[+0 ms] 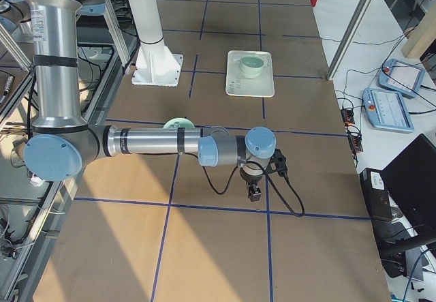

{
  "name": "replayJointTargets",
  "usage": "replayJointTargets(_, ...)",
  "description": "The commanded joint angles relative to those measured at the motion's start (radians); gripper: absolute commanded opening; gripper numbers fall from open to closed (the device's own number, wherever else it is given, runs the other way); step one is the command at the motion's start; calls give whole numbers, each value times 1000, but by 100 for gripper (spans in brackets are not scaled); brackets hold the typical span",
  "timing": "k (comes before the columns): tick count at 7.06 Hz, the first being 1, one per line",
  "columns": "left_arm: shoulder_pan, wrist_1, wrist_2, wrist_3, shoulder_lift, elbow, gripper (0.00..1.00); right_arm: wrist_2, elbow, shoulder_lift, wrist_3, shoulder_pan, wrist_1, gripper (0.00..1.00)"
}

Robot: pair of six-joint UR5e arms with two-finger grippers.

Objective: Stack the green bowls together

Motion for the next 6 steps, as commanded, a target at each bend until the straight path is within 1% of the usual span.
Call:
replayJointTargets(1,-9,7,-4,16,22,3,100,-4,-43,-3,-14,29,9,100)
replayJointTargets(3,-9,5,-4,16,36,1,100,15,-43,-35,-13,98,13,100)
replayJointTargets(4,-9,5,-4,16,36,1,100,31,-45,-39,-4,115,3,100)
replayJointTargets(6,-9,7,-2,16,36,3,100,35,-34,-51,72,118,6,100)
